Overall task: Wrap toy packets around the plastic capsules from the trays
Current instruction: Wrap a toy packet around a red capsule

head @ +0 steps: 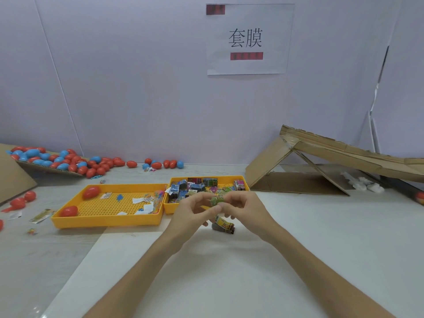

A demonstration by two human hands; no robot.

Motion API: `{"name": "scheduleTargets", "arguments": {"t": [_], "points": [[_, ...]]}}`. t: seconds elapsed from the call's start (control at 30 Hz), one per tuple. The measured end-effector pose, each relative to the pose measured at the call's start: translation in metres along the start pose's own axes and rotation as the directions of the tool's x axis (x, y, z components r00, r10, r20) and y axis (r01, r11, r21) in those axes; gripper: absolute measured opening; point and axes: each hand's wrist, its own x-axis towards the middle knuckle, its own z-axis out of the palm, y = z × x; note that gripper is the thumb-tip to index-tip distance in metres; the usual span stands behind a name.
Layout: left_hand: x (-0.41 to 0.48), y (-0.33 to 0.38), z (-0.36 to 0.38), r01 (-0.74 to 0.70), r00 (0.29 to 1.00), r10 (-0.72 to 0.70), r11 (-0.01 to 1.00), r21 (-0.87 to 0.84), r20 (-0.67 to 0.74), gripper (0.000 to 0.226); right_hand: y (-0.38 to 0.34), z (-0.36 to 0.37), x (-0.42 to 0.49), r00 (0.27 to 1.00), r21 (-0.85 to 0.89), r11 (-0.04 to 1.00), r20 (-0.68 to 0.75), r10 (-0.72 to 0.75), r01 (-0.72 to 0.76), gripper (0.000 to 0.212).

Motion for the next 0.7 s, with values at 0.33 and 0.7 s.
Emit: {"name": "scheduleTargets", "arguments": {"t": [0.33,0.7], "points": [[0.0014,-0.0021,-0.0031,0.027,0.999,-0.028,0.999,-0.020,-0.047,0.014,-0.0021,0.0004,0.0004,1.000,-0.027,1.000,-0.001,0.004,-0.004,0.010],[0.0037,-0.0056,-0.0023,-0.035,0.992,0.041,0.998,0.058,-0.120,0.011,-0.0026,-0.0009,0.0009,0.998,0.000,1.000,-0.058,-0.011,0.011,0.016]]}}
